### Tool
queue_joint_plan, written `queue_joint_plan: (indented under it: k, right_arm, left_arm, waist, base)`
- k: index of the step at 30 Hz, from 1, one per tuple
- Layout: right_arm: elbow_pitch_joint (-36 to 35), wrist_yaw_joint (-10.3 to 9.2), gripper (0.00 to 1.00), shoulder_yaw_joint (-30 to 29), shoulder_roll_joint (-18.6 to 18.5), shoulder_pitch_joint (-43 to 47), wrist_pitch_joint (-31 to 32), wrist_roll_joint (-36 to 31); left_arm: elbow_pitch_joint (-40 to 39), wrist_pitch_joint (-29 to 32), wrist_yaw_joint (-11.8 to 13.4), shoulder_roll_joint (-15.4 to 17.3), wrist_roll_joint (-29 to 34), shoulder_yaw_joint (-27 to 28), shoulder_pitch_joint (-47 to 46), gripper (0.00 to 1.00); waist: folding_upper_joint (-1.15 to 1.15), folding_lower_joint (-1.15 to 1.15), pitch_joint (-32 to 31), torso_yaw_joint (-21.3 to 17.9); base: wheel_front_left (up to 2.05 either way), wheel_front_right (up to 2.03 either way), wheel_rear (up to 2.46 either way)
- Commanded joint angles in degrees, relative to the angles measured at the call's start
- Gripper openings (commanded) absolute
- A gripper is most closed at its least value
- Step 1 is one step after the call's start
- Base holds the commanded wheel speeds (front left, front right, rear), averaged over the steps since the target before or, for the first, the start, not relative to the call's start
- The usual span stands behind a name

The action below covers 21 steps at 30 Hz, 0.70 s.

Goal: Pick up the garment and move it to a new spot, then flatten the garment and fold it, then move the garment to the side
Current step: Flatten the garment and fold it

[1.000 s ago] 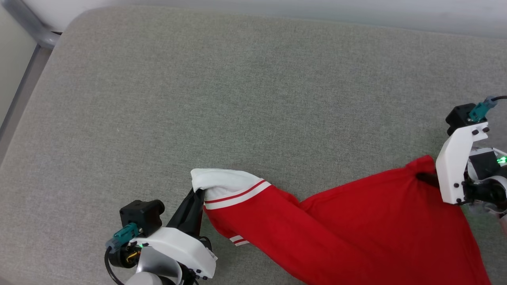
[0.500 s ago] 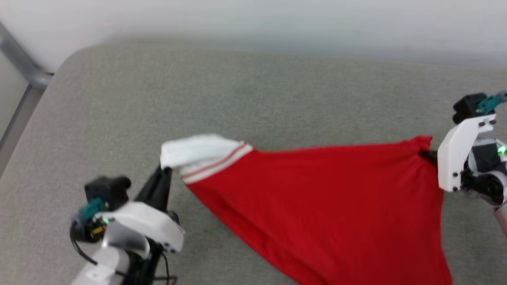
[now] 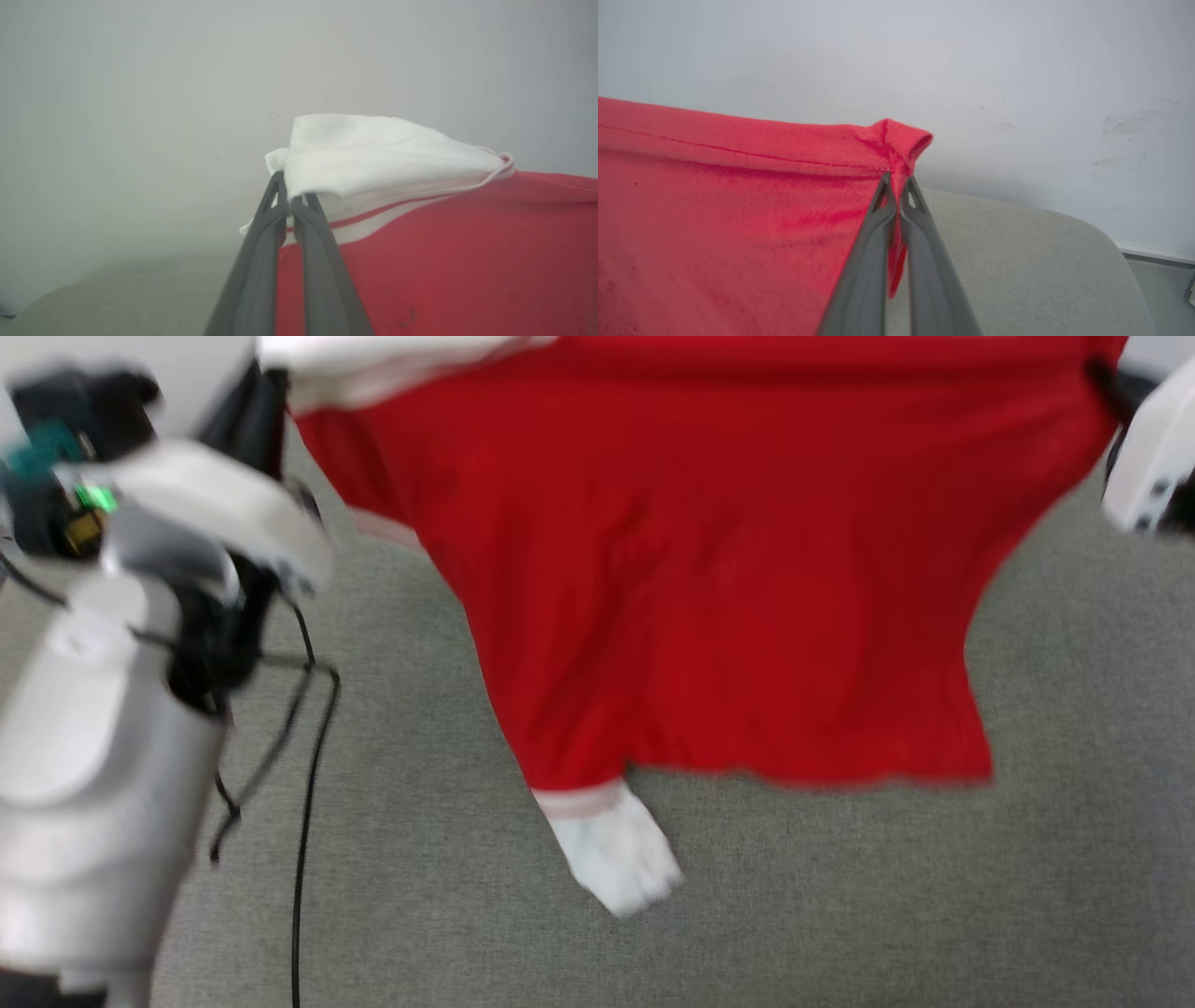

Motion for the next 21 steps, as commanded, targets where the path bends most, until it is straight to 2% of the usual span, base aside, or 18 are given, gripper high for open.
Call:
queue_joint_plan:
  k: [1,9,13,18,21]
  right_arm:
    - [0.2,-0.12,0.00,-1.4,0.3,-3.1,-1.5,-1.6]
    - [1.4,-0.12,0.00,-5.1,2.9,-17.2,-5.9,-7.6]
    - [2.8,-0.12,0.00,-5.8,3.0,-24.4,-7.8,-8.5]
    - [6.6,-0.13,0.00,-5.2,3.6,-30.8,-9.8,-8.5]
    - [9.3,-0.12,0.00,-4.4,4.7,-32.3,-11.4,-8.4]
  left_arm:
    - [2.1,-0.6,-0.6,0.7,0.8,0.7,-4.7,0.00]
    - [12.7,-2.9,-4.1,2.2,5.8,-1.0,-25.4,0.00]
    - [17.2,-3.0,-5.2,3.3,7.5,-1.2,-34.3,0.00]
    - [22.1,-4.3,-6.8,3.2,8.9,-2.2,-42.5,0.00]
    - [25.2,-5.2,-7.2,2.1,9.0,-2.7,-44.1,0.00]
  waist:
    - [0.00,0.00,1.8,-0.9]
    - [0.00,0.00,7.0,-2.2]
    - [0.00,0.00,10.8,-2.6]
    - [0.00,0.00,15.3,-2.6]
    - [0.00,0.00,17.5,-2.5]
  base:
    - [0.00,0.00,0.00]
    - [0.00,0.00,0.00]
    - [0.00,0.00,0.00]
    - [0.00,0.00,0.00]
    - [0.00,0.00,0.00]
